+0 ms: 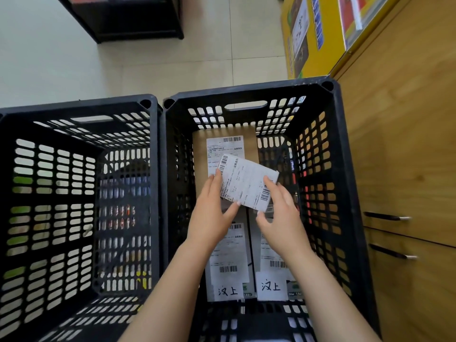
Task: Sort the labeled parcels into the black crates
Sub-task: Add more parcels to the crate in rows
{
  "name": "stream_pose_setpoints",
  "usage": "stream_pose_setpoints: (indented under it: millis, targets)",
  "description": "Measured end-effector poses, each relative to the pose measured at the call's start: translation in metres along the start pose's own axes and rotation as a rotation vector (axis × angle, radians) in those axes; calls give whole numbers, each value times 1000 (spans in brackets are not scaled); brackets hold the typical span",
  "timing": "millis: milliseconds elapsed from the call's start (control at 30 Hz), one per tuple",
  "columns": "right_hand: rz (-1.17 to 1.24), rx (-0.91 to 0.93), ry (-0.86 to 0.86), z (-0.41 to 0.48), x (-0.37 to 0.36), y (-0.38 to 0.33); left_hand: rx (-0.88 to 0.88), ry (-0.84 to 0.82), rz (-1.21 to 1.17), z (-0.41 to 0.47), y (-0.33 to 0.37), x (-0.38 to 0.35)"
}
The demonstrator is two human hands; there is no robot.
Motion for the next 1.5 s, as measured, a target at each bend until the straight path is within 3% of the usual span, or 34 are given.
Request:
stream_pose_setpoints:
  millis: [167,433,733,933,1233,1500]
  targets:
    - [14,11,86,2,13,1,-53,19,-58,-2,15,-4]
    - [-149,-54,225,-7,49,-1,-119,-82,-91,8,45,-33]
    - [-290,-53,257,-1,52,3,-116,-104,-110,28,49,-46]
    - [-170,-70,255,0,49,4,-166,-79,-123,38,53,-32]
    - [261,-44,188,-3,22,19,-132,-78,-62,63,50,-11]
    - [-4,-21,131,20,52,18,-60,-48,-118,62,37,-6]
Point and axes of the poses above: each hand's wrist, its own z-axis towards the middle knuckle, its own x-axis out of the back of the hand, y = z × x, the point moved 6 cm from there along z, towards the middle knuckle, and after that the axes turned 12 degrees about -y, right-handed, at the moved point
